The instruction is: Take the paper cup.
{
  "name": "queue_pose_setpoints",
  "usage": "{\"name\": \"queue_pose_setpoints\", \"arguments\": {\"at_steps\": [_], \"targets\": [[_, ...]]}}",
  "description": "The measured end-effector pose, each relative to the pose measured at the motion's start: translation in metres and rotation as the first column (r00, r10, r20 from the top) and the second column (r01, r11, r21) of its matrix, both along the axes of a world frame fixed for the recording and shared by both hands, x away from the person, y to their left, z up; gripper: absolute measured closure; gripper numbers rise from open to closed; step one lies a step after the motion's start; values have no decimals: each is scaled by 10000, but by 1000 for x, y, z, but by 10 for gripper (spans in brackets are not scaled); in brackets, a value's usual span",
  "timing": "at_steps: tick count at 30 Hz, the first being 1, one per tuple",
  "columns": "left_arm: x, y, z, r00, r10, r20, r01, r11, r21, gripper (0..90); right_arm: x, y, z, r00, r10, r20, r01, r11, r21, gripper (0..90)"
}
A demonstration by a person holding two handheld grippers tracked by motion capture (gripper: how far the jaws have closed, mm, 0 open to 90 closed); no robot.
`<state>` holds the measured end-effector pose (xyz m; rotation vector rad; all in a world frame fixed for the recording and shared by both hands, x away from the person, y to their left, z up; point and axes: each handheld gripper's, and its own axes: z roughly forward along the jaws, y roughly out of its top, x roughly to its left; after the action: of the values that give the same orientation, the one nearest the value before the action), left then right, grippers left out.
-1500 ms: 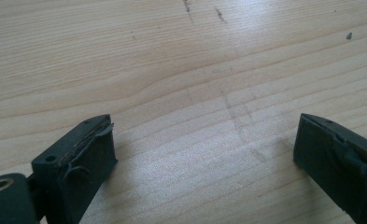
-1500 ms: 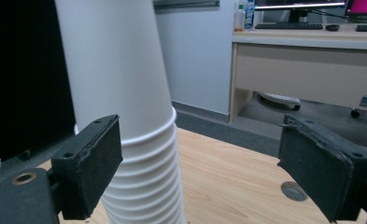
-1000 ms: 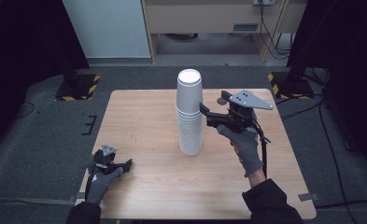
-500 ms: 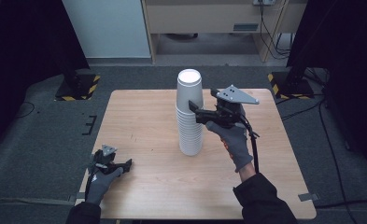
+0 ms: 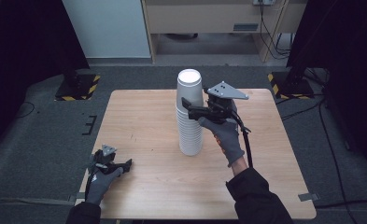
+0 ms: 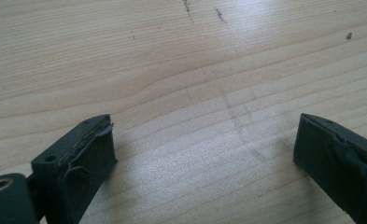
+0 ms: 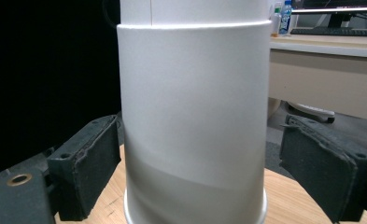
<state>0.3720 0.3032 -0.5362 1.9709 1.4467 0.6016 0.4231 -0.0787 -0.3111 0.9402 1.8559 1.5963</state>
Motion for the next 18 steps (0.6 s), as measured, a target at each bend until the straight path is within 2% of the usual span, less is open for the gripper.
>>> {"name": "queue_pose_setpoints", "arguments": {"at_steps": [6, 10, 18], "targets": [[0, 0, 0, 10000, -3, -2, 3, 10000, -4, 45, 6, 6, -2, 10000, 35, -32, -35, 10000, 87, 123], [0, 0, 0, 10000, -6, -3, 6, 10000, -5, 44, 11, 12, -8, 9999, 26, -158, -28, 9999, -100, 119], [0, 0, 0, 10000, -18, -8, 18, 10000, -5, 43, 16, 15, -10, 9998, 1, -212, -3, 10000, -99, 115]]}}
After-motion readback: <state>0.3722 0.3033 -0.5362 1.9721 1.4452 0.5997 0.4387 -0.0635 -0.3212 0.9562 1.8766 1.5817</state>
